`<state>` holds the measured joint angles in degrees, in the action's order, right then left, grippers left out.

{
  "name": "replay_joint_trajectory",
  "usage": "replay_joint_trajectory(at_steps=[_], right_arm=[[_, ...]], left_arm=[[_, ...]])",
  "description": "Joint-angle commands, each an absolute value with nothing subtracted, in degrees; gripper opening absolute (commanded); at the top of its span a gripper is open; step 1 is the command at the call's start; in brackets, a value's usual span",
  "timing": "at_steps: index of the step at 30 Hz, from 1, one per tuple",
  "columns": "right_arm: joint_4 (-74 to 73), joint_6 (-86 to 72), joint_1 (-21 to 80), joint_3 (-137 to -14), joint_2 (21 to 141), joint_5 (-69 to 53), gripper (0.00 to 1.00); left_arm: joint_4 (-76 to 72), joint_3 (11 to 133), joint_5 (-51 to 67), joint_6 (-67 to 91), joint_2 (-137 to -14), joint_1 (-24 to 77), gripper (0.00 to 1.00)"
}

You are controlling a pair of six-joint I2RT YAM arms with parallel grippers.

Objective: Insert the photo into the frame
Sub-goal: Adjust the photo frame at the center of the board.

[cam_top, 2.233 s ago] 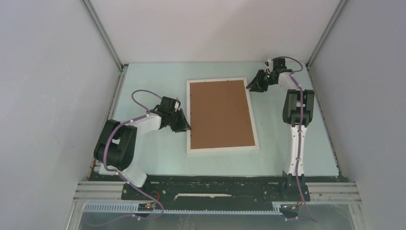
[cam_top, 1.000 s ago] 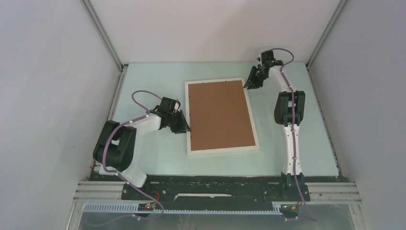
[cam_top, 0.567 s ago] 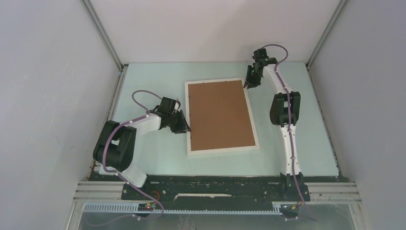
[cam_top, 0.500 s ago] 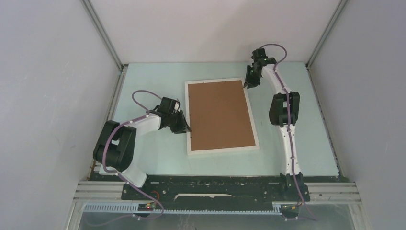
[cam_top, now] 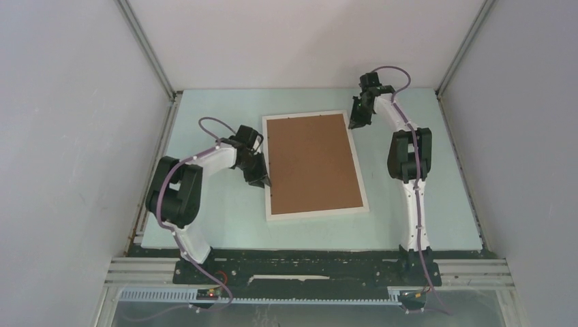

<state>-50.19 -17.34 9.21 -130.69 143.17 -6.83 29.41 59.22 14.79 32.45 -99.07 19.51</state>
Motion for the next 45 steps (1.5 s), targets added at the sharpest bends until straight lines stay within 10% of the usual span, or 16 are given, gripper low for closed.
replay_joint_trajectory(at_steps=[1, 11, 20, 28, 30, 36, 45], right_arm=[[-53.5, -20.0, 8.2, -120.6, 139.4, -12.4, 0.15], [-46.8, -17.8, 10.6, -108.5, 131.1, -17.6, 0.56], [-35.0, -29.4, 9.5, -83.2, 116.1, -18.0, 0.09], [-16.3, -43.6, 15.5, -50.4, 96.4, -20.3, 0.12], [-13.1, -45.2, 17.8, -46.6, 93.2, -20.1, 0.24], [-17.1, -39.8, 20.2, -46.0, 87.4, -18.0, 0.63], [-17.6, -31.0, 9.5, -49.1, 82.9, -18.0, 0.84]], left_arm=[[35.8, 69.8, 4.6, 26.8, -107.2, 17.5, 0.0], [36.9, 74.6, 6.1, 25.4, -110.1, 15.8, 0.0], [31.7, 80.7, 1.7, 24.2, -111.9, 15.8, 0.0], [31.3, 104.3, 10.4, 25.2, -127.4, 15.8, 0.02], [36.2, 113.2, 10.9, 24.7, -131.4, 15.8, 0.09], [48.9, 122.2, 3.8, 17.7, -123.3, 15.7, 0.76], [37.7, 76.1, 12.2, 29.2, -86.8, 11.8, 0.85]])
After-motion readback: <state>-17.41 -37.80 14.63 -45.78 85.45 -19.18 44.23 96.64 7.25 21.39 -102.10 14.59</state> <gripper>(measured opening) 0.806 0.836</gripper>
